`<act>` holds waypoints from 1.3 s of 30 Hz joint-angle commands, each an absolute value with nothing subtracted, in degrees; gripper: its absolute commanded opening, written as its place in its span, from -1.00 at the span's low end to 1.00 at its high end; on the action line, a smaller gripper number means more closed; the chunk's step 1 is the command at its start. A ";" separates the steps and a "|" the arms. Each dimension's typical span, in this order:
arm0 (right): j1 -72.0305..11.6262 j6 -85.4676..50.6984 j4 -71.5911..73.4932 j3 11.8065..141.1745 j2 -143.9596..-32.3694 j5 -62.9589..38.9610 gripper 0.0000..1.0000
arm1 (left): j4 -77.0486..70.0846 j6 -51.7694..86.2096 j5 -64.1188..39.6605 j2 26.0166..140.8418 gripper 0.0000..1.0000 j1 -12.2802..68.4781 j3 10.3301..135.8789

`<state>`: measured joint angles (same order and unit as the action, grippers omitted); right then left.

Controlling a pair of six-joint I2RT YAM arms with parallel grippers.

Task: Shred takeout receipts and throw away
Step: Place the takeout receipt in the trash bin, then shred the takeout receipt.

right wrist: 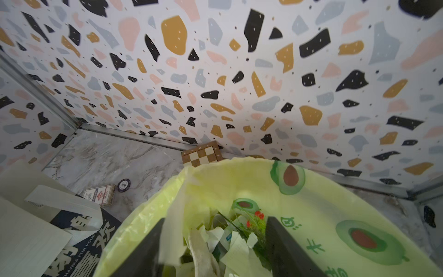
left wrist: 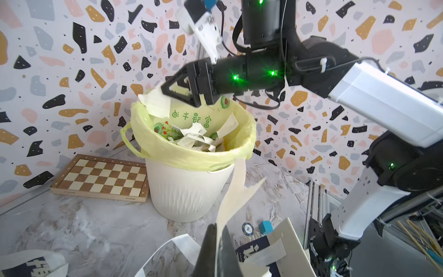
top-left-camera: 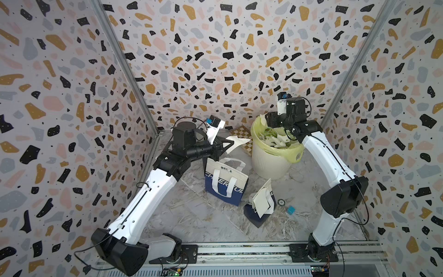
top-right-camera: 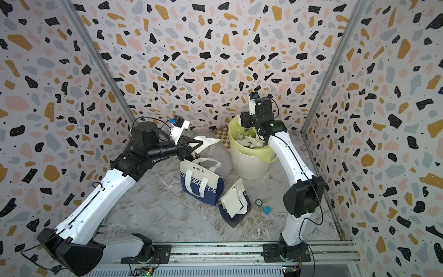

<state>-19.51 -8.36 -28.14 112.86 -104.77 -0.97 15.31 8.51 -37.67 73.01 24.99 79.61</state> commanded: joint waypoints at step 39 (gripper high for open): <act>1.13 -11.82 -18.90 98.71 -88.01 -55.49 0.49 | -2.55 30.58 -37.17 116.19 -1.00 35.61 117.73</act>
<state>0.34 -13.54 -21.98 98.48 -91.64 -48.86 -1.63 31.68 -35.40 116.31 36.01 116.29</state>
